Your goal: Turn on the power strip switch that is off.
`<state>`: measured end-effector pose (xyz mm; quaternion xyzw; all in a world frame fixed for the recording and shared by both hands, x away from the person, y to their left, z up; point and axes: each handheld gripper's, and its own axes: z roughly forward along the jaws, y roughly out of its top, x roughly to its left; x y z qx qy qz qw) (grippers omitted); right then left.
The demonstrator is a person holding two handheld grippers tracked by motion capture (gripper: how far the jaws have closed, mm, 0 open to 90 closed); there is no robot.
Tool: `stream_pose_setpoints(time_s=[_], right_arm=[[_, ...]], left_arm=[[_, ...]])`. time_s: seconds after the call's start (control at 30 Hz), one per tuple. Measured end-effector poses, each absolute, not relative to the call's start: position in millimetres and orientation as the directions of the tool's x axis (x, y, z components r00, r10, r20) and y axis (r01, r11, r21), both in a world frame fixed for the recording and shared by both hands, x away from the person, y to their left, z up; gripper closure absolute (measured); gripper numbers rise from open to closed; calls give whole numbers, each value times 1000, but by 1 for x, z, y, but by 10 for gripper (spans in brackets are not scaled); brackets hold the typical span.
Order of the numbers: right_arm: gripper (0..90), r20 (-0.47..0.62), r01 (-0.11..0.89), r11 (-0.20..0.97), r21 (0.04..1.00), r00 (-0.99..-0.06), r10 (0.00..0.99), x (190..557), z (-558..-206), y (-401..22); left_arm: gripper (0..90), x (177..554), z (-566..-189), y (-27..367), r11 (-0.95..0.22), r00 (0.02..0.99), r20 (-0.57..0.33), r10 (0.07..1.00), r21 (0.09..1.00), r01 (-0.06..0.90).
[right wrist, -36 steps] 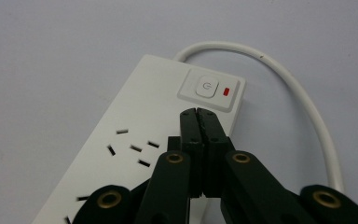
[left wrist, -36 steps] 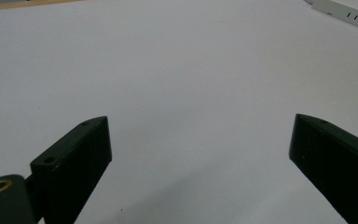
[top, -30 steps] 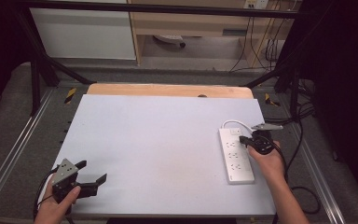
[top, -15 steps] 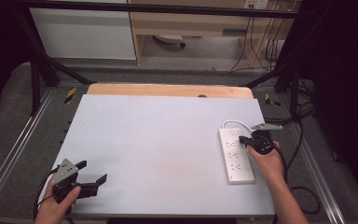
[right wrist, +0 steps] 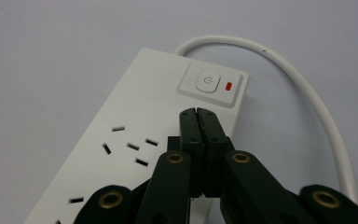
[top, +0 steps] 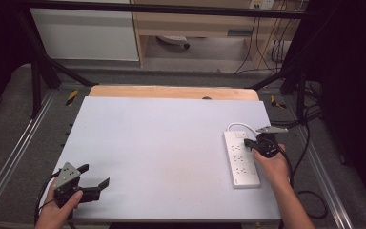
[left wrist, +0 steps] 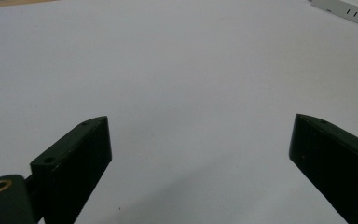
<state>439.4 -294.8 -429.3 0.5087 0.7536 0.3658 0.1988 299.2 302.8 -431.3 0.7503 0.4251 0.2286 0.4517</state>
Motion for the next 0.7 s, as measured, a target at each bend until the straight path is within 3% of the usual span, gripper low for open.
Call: stream_pose_setpoints(time_s=[0.7], right_arm=[[900,76,627,207,751,-393,916,439,-430,-294]], left_arm=[[58,299,-432,302,-235,537,-40,843,870,433]])
